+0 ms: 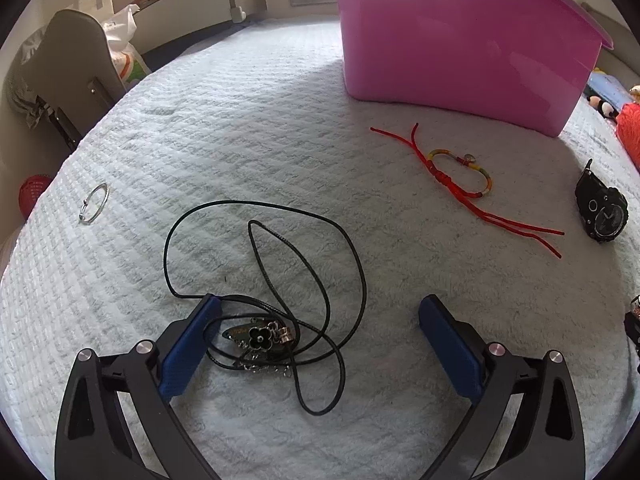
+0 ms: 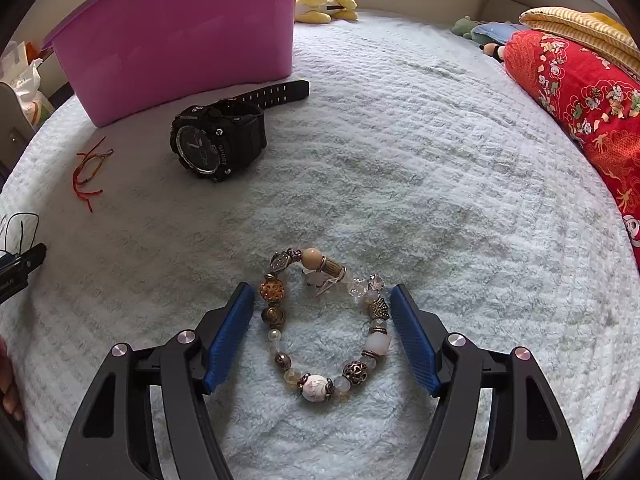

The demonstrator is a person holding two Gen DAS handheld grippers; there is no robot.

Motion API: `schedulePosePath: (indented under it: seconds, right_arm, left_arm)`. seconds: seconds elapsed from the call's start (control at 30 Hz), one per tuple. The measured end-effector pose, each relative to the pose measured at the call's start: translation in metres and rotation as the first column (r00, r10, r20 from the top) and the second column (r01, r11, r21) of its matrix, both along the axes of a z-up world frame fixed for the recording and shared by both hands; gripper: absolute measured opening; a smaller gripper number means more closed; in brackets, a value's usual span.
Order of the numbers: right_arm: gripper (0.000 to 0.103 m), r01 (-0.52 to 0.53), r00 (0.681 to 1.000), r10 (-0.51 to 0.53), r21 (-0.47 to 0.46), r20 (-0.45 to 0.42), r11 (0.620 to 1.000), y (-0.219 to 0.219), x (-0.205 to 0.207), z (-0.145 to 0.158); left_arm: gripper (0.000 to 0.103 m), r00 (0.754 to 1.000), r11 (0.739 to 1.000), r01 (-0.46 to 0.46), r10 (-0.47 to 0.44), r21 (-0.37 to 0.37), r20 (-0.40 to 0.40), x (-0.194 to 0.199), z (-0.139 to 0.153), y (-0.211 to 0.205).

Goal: Organize jewelry
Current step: 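Grasp the black cord necklace with the left tool while the right tool grasps the beaded stone bracelet, then lift and carry the necklace and beaded bracelet with both tools over the basin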

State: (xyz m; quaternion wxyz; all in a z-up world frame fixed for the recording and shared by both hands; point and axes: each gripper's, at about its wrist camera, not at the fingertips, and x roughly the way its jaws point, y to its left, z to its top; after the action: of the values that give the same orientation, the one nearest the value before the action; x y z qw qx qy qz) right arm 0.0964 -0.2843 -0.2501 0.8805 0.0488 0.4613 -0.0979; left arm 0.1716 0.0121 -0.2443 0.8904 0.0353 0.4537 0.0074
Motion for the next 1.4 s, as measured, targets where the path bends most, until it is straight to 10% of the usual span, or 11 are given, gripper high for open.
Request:
schedulePosePath:
  seconds: [0.1,0.53,1.4]
  right_arm:
    - [0.067,0.0,1.0,0.0,-0.003,-0.004,1.0,0.001,0.0,0.001]
    - [0.029,-0.088,0.996,0.088,-0.024,-0.016,0.996,0.015,-0.001,0.005]
    - [0.018,-0.053,0.999,0.054,0.151,-0.004,0.987,0.029,-0.031,0.051]
  left_arm:
    - [0.094,1.0,1.0,0.006,-0.006,-0.007,0.004,0.0,0.001,0.0]
    - [0.019,0.987,0.986,0.162,-0.162,0.028,0.013,-0.025,0.011,-0.031]
    - [0.014,0.983,0.982,0.179,-0.181,-0.067,-0.026,-0.056,0.076,-0.014]
